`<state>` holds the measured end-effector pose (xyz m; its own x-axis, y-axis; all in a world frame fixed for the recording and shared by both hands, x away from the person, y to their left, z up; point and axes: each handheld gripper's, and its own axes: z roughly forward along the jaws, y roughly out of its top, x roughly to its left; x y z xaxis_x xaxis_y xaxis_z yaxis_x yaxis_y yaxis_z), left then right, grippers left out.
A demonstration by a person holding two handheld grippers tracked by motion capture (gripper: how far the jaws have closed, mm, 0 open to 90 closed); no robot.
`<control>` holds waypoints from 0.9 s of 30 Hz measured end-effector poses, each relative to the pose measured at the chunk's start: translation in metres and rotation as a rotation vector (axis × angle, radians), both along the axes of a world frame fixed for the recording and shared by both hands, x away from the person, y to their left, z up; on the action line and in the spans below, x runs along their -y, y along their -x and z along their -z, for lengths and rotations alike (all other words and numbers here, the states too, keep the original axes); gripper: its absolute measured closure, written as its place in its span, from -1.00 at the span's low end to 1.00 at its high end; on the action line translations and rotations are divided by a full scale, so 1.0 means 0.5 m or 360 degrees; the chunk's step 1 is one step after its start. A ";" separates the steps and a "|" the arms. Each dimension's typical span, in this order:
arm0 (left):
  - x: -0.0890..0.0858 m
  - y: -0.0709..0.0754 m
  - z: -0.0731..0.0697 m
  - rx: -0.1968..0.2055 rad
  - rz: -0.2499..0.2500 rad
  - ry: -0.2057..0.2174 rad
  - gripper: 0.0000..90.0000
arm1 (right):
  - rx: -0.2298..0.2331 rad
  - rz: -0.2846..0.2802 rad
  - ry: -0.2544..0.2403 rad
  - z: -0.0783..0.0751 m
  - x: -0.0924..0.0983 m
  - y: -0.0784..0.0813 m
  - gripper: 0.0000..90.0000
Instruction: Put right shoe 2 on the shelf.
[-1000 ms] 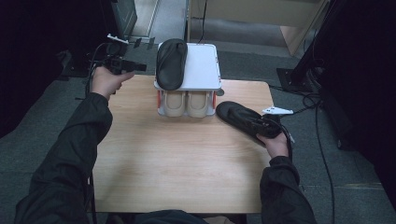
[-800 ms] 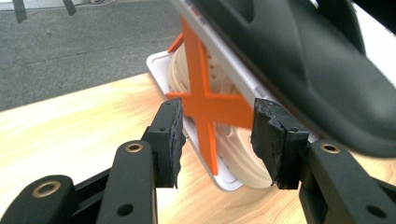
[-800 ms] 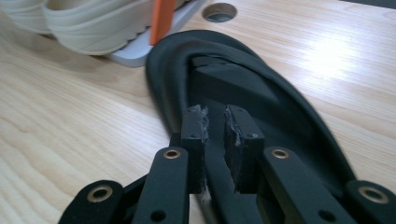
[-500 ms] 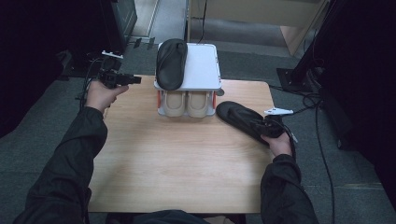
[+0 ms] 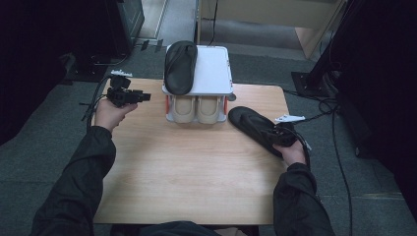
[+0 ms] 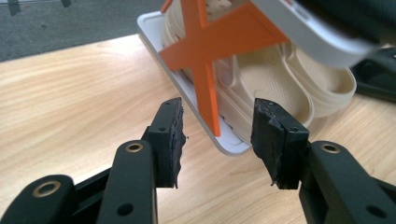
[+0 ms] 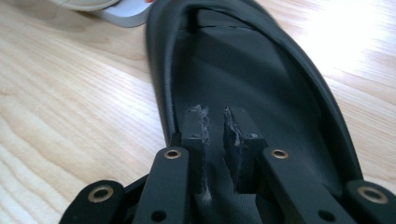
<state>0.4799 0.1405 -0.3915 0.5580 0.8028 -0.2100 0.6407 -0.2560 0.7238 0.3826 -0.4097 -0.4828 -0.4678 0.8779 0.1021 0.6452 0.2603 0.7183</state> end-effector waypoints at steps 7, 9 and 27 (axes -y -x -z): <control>0.006 0.018 0.024 -0.0016 0.0014 0.0002 0.19 | -0.0024 -0.0063 -0.0029 0.000 -0.026 0.007 0.75; 0.006 0.024 0.028 -0.0008 0.0013 0.0003 0.19 | -0.0037 -0.0081 -0.0050 0.001 -0.033 0.007 0.75; 0.013 0.082 0.052 0.0051 0.0060 0.0058 0.18 | -0.0078 -0.0199 -0.0029 0.008 -0.135 0.001 0.71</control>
<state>0.4389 0.1341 -0.4176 0.5947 0.7732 -0.2203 0.6073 -0.2524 0.7533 0.3822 -0.3424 -0.4867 -0.5677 0.8107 0.1431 0.6431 0.3282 0.6919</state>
